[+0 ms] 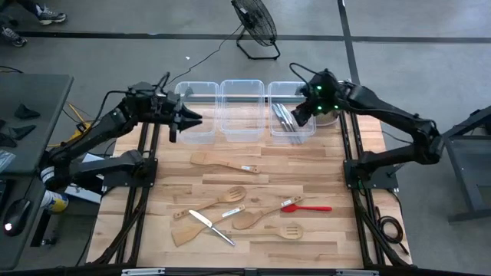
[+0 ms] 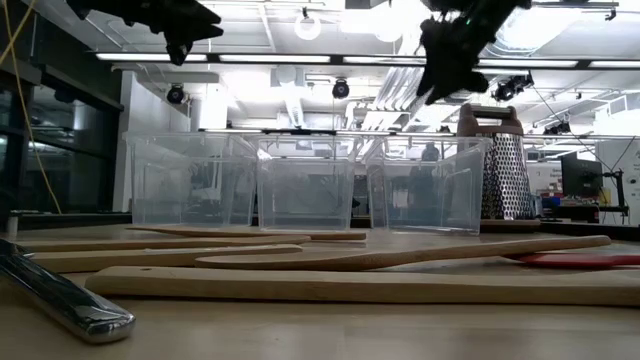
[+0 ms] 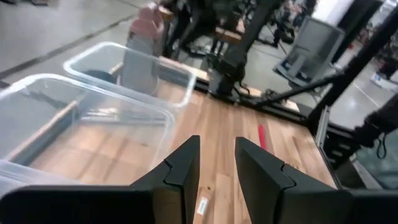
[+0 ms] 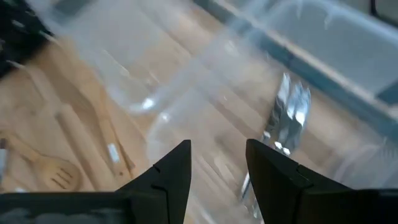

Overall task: Pick & Place Kitchen Items
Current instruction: Put the table knife into the right transparent bin

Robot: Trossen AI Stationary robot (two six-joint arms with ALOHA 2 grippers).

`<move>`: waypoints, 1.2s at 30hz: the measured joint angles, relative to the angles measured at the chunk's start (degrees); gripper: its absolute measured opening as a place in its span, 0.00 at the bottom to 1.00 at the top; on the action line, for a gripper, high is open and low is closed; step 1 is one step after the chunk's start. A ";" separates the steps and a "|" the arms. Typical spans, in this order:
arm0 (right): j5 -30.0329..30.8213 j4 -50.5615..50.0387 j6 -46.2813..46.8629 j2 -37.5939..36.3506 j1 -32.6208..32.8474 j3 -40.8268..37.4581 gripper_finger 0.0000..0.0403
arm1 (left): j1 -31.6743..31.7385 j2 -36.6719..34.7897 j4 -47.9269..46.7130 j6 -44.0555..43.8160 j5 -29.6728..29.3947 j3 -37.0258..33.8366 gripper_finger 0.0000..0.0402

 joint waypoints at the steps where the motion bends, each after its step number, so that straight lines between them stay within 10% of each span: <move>1: -0.12 0.38 -0.38 -1.16 0.49 0.00 0.36 | -1.87 0.30 -0.12 -0.10 -1.51 0.00 0.25; 20: 3.62 0.13 0.52 -8.07 19.63 -1.75 0.36 | -48.35 16.77 -4.27 -3.70 -31.89 0.00 0.25; 36: 7.03 -5.29 3.41 -8.26 31.69 -1.75 0.36 | -65.30 35.38 -4.47 -6.09 -30.38 3.84 0.54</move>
